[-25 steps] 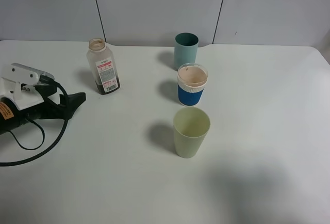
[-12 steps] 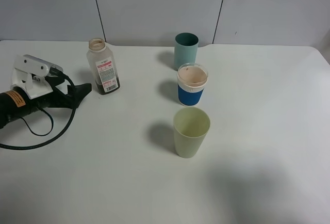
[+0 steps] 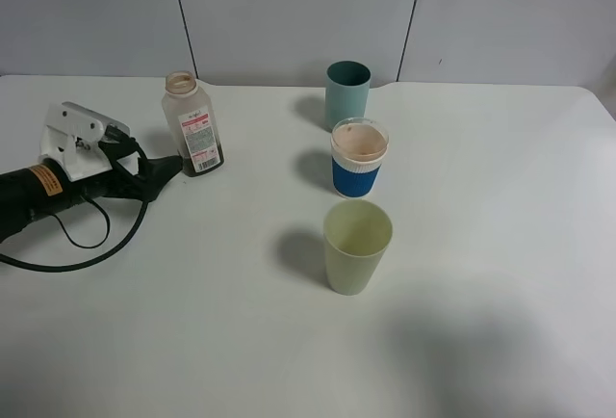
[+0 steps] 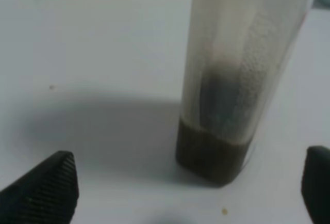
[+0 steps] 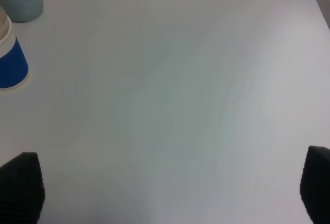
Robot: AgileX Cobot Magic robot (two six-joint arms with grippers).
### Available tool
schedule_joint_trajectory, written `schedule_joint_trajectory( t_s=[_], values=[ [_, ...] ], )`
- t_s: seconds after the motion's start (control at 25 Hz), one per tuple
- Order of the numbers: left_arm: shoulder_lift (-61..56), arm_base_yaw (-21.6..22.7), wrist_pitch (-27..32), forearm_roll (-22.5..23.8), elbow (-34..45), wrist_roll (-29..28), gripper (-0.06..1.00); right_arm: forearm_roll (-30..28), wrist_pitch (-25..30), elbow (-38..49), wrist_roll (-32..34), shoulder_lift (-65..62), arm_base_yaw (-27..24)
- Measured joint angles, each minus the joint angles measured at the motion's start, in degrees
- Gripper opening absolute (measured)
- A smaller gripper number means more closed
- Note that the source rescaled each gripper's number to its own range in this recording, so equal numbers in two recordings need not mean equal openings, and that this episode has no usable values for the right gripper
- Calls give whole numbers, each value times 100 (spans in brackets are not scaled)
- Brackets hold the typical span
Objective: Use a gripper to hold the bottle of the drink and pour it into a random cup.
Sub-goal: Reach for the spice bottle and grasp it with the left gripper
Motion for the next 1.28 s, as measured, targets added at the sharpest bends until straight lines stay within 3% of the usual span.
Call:
schedule_joint_trajectory(
  t_s=[0.24, 0.56, 1.28],
  values=[
    [115, -26, -6, 198, -279, -106, 97, 0, 0, 0, 0, 0, 0],
    [441, -509, -1, 267, -660, -256, 97, 0, 0, 0, 0, 0, 0],
    [1103, -1099, 0, -78, -1603, -480, 97, 0, 0, 0, 0, 0, 0]
  ],
)
